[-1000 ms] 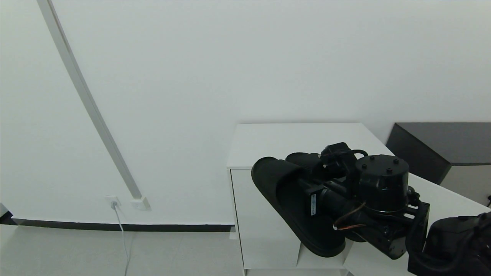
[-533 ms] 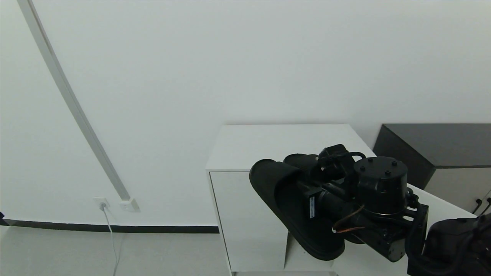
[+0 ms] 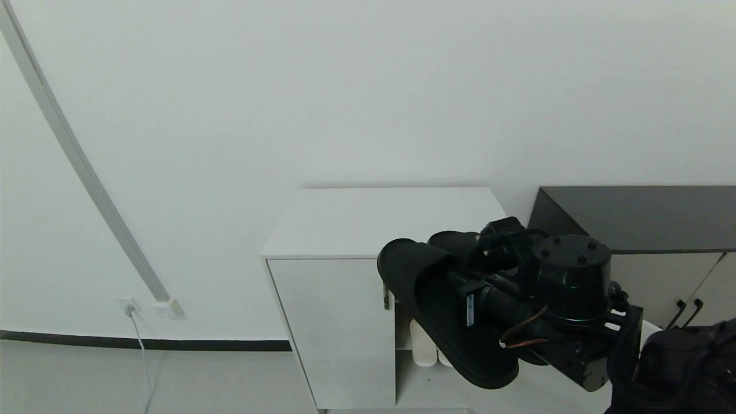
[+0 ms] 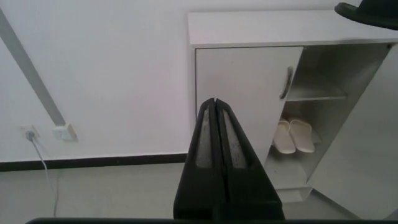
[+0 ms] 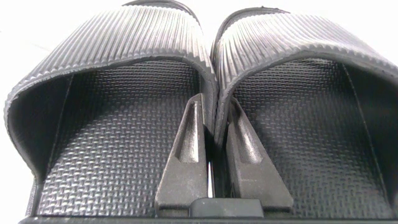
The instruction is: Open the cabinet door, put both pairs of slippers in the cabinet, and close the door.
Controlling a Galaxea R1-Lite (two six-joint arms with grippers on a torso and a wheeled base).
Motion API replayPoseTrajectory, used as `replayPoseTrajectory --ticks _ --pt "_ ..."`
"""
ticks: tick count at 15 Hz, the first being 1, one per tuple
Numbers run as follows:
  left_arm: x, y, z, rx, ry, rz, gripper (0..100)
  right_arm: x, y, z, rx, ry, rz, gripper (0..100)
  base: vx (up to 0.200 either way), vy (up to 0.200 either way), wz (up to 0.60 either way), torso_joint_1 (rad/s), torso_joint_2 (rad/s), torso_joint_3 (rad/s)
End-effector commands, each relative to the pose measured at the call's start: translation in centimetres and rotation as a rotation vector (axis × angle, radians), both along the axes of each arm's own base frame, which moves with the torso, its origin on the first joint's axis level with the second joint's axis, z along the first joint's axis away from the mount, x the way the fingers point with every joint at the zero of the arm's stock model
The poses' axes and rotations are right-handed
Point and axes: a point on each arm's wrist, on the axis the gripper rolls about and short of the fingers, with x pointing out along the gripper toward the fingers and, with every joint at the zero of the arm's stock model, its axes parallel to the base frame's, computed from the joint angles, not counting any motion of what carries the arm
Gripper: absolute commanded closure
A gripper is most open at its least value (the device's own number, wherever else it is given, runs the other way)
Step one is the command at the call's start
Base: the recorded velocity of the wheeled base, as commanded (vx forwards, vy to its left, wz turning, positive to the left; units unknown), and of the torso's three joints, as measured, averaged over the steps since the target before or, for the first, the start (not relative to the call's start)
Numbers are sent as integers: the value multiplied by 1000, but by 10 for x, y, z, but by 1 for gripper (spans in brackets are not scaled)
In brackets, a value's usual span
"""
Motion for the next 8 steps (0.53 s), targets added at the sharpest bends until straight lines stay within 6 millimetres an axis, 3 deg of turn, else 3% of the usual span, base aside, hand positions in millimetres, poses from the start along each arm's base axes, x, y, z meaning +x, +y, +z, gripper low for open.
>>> replayPoseTrajectory --ticks 1,4,8 --pt "0 0 0 2 1 -1 100 -1 0 -1 -1 0 2 100 0 -200 0 2 2 7" --pt "0 0 0 2 -1 1 100 -1 0 -1 -4 -23 5 100 0 -200 0 1 1 5" --pt "0 0 0 2 1 1 100 -2 -1 -2 -8 -21 5 100 0 0 0 0 0 0"
